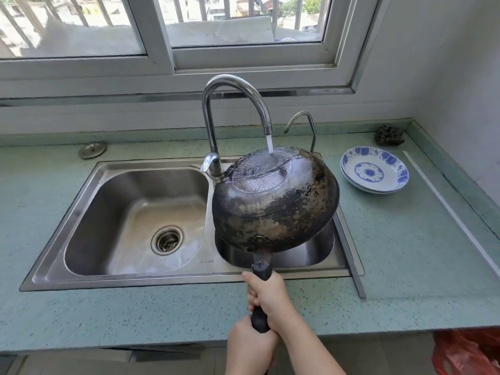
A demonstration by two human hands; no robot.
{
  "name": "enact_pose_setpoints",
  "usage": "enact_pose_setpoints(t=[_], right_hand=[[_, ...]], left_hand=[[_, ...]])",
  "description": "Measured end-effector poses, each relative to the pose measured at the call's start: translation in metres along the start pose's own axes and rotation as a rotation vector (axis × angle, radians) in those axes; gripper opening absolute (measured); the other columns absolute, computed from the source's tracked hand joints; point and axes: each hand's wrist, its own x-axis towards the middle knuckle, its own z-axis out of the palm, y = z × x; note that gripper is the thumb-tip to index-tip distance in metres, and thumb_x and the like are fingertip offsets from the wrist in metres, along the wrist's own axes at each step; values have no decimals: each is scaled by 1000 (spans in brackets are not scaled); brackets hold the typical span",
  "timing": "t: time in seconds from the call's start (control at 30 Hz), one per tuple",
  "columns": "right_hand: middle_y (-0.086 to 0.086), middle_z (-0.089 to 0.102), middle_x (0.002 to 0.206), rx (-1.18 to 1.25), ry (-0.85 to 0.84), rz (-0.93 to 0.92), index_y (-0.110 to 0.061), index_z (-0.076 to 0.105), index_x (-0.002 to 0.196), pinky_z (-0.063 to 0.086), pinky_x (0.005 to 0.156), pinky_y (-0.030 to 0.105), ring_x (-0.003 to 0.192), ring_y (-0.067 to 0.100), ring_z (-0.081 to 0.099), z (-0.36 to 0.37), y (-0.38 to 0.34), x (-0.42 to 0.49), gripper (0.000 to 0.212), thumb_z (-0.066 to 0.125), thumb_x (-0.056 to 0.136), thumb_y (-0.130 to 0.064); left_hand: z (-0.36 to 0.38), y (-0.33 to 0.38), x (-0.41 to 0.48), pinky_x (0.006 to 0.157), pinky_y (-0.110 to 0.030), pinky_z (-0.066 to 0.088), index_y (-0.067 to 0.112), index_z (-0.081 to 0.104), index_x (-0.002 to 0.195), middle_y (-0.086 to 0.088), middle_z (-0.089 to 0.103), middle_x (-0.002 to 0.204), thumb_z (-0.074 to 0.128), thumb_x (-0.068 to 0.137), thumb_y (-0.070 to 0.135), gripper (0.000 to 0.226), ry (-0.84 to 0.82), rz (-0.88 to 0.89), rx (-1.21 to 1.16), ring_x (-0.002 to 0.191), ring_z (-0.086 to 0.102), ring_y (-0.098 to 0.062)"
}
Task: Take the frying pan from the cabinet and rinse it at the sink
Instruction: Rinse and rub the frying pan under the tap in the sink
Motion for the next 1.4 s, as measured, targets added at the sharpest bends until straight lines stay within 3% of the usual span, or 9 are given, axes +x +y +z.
enact_pose_setpoints(t=[0.27,0.5,0.63,0.73,0.93,1.1,1.23,1.33,1.4], right_hand=[[-5,32,38,33,14,17,-14,37,61,30,38,19,30,7,25,4,-2,14,33,52,88,-2],[-5,31,37,15,11,13,-14,36,58,28,40,20,30,8,24,6,-4,21,34,51,86,0],[-3,30,39,22,15,10,-14,35,57,29,39,19,31,8,24,5,-4,21,36,50,86,0],[-3,30,39,1,18,16,-15,34,56,29,39,20,31,8,24,2,1,18,37,50,86,-1],[-5,32,35,-1,41,12,-14,35,54,28,37,18,28,7,25,-6,10,2,40,53,88,0],[-6,33,34,-73,64,0,-13,35,57,28,36,16,28,7,26,-13,8,-10,40,54,90,-5],[-3,33,38,-169,105,-3,-12,36,60,28,35,14,27,7,27,-18,4,-16,35,51,90,-3],[3,36,46,-313,141,-7,-12,37,62,31,35,16,25,7,30,-22,-1,-19,31,51,89,-6],[4,37,49,-414,149,-18,-13,38,63,32,37,19,27,8,33,-24,-5,-21,28,51,88,-8]], left_hand=[[-3,3,13,41,-26,46,15,52,53,-6,57,50,61,72,22,22,47,50,71,36,56,-22],[-2,1,23,58,-40,55,17,52,53,-5,57,50,62,65,26,18,60,67,80,60,67,-34],[-2,0,24,59,-40,54,14,53,54,-5,57,49,62,67,25,19,53,69,85,62,68,-35],[2,-7,22,62,-41,55,11,59,62,-13,64,60,60,64,29,18,51,47,85,69,69,-38],[15,-14,8,75,-36,53,32,49,61,-9,61,66,64,72,22,22,60,17,-10,89,70,-33],[18,-13,-1,64,-22,43,25,50,55,5,54,53,64,68,20,19,-3,8,-62,84,69,-23],[21,-11,-8,56,-20,45,26,52,57,5,57,49,59,54,24,8,-97,7,-77,60,61,-14],[24,-10,-12,52,-26,46,18,63,61,3,57,38,61,45,21,17,-193,-22,-156,44,58,-13],[24,-6,-13,45,-21,43,10,63,61,3,56,35,61,41,15,21,-268,-47,-238,37,55,-12]])
